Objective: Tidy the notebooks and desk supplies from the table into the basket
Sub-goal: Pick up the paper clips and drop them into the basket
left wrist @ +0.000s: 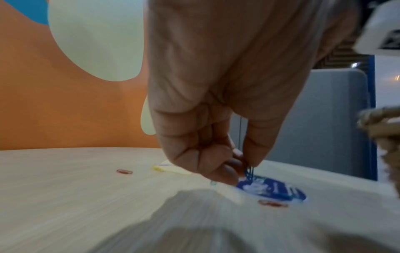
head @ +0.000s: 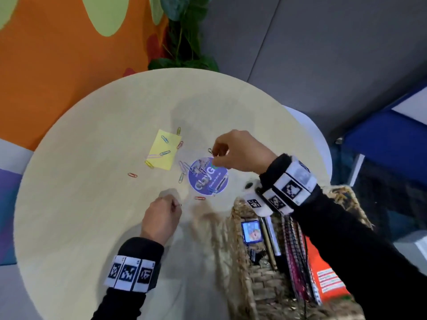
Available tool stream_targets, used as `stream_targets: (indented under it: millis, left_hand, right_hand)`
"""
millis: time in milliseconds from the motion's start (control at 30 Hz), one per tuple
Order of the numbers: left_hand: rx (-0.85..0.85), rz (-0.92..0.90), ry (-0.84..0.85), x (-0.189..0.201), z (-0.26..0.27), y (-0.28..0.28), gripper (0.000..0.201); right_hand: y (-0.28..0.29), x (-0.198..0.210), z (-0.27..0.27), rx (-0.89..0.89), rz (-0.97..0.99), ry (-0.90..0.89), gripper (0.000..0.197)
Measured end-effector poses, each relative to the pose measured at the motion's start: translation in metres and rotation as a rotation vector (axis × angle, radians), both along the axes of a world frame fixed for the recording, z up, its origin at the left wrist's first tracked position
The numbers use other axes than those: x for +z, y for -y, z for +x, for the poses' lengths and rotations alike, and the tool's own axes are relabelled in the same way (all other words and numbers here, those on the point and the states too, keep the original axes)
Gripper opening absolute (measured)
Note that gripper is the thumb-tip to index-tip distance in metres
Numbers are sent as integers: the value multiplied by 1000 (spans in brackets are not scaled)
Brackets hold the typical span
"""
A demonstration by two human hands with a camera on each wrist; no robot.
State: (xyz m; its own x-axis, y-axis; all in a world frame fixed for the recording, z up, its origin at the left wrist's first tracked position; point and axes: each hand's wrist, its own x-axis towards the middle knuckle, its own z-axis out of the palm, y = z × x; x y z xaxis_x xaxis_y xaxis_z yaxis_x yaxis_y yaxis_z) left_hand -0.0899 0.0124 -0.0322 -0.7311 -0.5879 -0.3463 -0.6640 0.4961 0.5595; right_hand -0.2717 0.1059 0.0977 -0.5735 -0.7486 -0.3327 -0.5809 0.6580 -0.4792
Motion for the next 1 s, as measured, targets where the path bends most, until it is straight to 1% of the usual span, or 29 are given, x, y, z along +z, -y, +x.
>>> stream_targets:
  millis: [67,100,200,267,333,400,433,600,667,733,800,900,1000]
  left_hand:
    - [-33,36,-27,5,3,-12,11]
    - [-46,47,-49,8,5,-18,12]
    - [-80,98,-125,26,10,-41,17]
    - [-117,123,-184,38,14,-56,14]
    - [-177,131,-242,48,17,-69,10]
    - [-267,138,-259,58,19,-83,5]
    - [-321,139,-256,63,19,-90,4]
    - [-578,120,-244,83,18,-130,11]
    - [-701,75,-184,83,12,-145,15]
    - [-785,55,-102,79,4,-158,23]
    - [-839,35,-12,70,-6,-171,28]
    - [-939,-45,139,57,-19,-193,27]
    - [-1153,-177,375,54,-26,-208,20]
  right_hand:
    - [-46,7,20,72,-18,2,14]
    - [-67,4,29,116,23,7,15]
    - [-117,-29,53,239,273,30,15]
    - [-137,-54,64,273,427,36,19]
    - [-147,-76,73,335,571,4,23]
    - [-150,-91,80,393,636,-34,24]
    - [-150,-96,83,397,636,-51,25]
    - [-151,-108,90,357,605,-92,25]
    - [-154,-105,87,325,555,-96,26]
    - [-161,-94,78,260,485,-107,26]
    - [-175,-78,66,109,360,-135,22]
    - [-206,-55,56,-135,137,-202,21]
    - [-233,-40,59,-288,-25,-216,20]
